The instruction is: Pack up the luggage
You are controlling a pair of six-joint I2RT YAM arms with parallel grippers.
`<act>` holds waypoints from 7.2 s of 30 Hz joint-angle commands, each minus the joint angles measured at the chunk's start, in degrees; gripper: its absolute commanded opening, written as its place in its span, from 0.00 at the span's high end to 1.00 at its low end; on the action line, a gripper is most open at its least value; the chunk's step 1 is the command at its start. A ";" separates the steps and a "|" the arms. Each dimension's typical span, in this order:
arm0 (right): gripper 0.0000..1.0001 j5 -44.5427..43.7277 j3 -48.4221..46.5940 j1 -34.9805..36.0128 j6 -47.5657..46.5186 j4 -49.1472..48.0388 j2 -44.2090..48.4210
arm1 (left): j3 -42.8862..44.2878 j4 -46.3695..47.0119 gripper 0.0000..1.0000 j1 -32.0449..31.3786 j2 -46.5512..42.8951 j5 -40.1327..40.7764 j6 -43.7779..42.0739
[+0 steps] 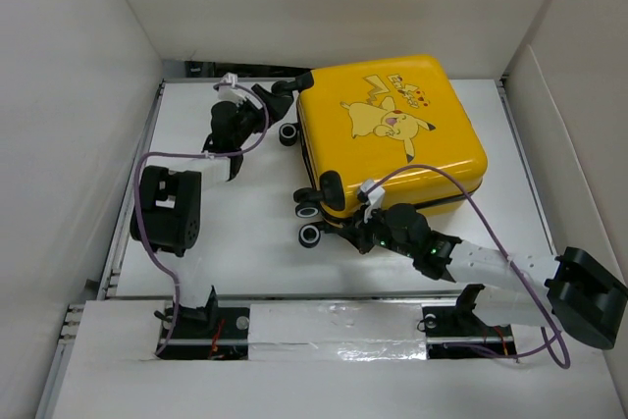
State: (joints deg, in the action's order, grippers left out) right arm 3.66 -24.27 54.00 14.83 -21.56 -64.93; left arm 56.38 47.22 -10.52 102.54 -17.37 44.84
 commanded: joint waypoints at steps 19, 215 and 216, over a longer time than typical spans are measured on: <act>1.00 5.74 -0.43 -0.38 0.55 -7.36 0.68 | 20.17 5.07 0.41 -0.29 13.56 -8.83 -4.76; 1.00 -12.53 12.14 -2.85 6.35 1.61 33.46 | 29.40 -53.29 0.76 -0.81 1.43 -17.09 -55.04; 1.00 -12.80 11.53 -2.85 6.35 1.70 33.64 | 29.23 -53.55 0.90 -0.81 1.43 -17.17 -54.77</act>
State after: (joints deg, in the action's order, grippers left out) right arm -12.21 -9.58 50.63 21.17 -14.59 -32.27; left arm 84.25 -6.09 -11.42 103.68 -34.41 -10.94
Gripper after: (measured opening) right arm 0.022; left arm 0.500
